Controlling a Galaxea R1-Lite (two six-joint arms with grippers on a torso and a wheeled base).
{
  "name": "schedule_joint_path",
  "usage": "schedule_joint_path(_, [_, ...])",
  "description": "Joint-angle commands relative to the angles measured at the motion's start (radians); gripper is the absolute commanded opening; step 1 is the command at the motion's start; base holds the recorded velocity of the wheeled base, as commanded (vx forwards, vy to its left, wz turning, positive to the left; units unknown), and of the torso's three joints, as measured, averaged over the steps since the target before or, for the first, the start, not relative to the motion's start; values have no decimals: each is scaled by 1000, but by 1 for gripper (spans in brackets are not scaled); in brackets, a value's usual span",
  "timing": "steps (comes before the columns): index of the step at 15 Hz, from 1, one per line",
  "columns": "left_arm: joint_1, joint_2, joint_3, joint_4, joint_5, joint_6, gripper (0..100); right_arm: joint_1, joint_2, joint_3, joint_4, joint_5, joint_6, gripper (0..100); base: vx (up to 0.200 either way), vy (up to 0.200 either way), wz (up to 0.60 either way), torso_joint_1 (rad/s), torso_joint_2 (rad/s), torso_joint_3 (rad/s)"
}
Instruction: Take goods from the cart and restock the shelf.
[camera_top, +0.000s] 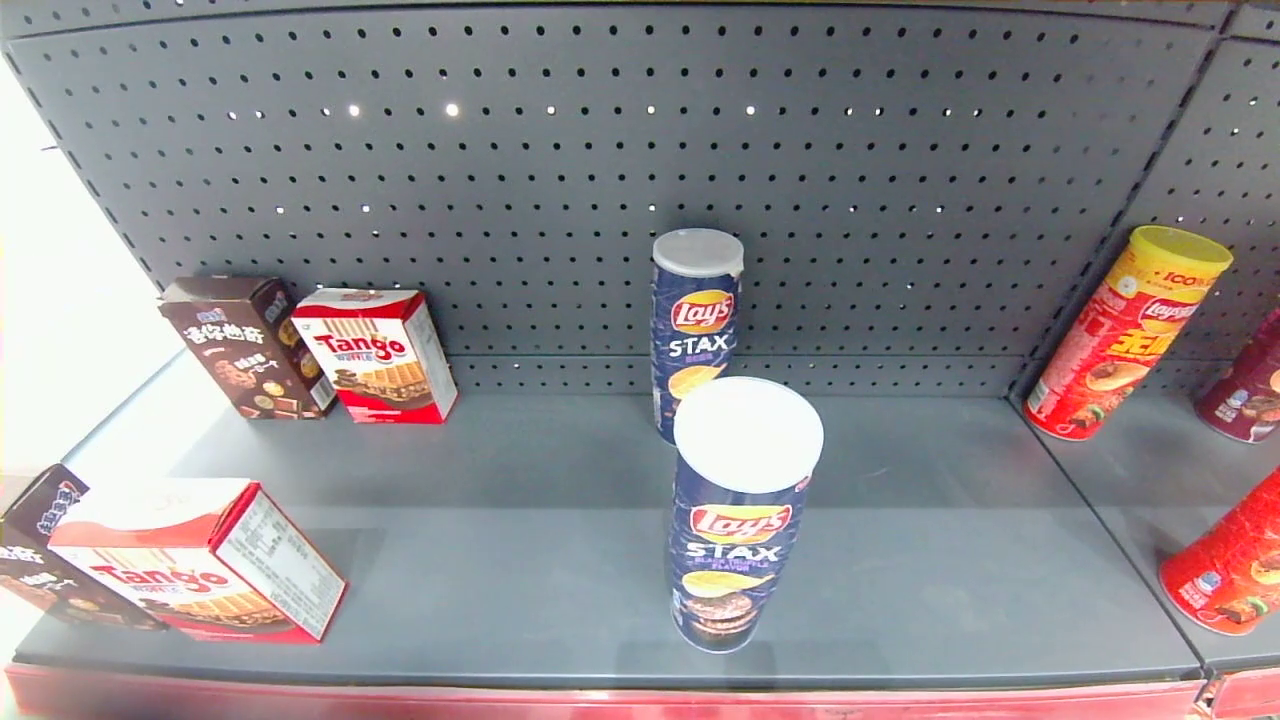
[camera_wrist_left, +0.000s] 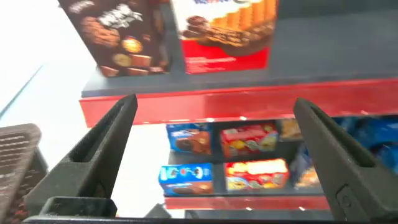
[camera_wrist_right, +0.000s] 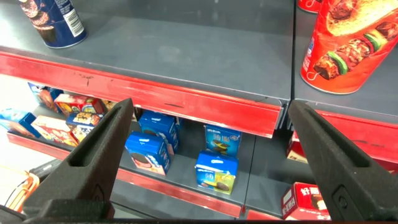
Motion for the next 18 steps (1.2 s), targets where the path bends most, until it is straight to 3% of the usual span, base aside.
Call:
schedule_joint_path(1, [-1, 6, 0, 4, -9, -10, 100, 1, 1, 0, 0, 0, 0, 100, 0, 0, 0, 0, 0, 0])
schedule_joint_path(2, [-1, 6, 0, 4, -9, -10, 100, 1, 1, 0, 0, 0, 0, 100, 0, 0, 0, 0, 0, 0])
schedule_joint_path(3, [-1, 6, 0, 4, -12, -30, 100, 1, 1, 0, 0, 0, 0, 100, 0, 0, 0, 0, 0, 0])
schedule_joint_path(6, [-1, 7, 0, 4, -63, -30, 100, 24, 1, 0, 0, 20, -6, 100, 0, 0, 0, 0, 0, 0])
schedule_joint_path(9, [-3, 7, 0, 4, -65, -28, 100, 17, 23, -15, -5, 34, -42, 100, 0, 0, 0, 0, 0, 0])
schedule_joint_path(11, [-6, 6, 0, 4, -63, -21, 100, 53, 359, -244, -37, 55, 14, 100, 0, 0, 0, 0, 0, 0])
schedule_joint_path(13, [-6, 6, 0, 4, -63, -21, 100, 133, 506, -314, -36, 143, -72, 100, 0, 0, 0, 0, 0, 0])
schedule_joint_path(15, [-6, 6, 0, 4, -68, -24, 100, 145, 626, -363, -46, 150, -86, 100, 0, 0, 0, 0, 0, 0])
schedule_joint_path(16, [-6, 6, 0, 4, -68, -24, 100, 202, 776, -451, -74, 150, -91, 100, 0, 0, 0, 0, 0, 0])
schedule_joint_path(18, [-6, 7, 0, 4, -66, -25, 100, 284, 897, -495, -92, 120, -88, 100, 0, 0, 0, 0, 0, 0])
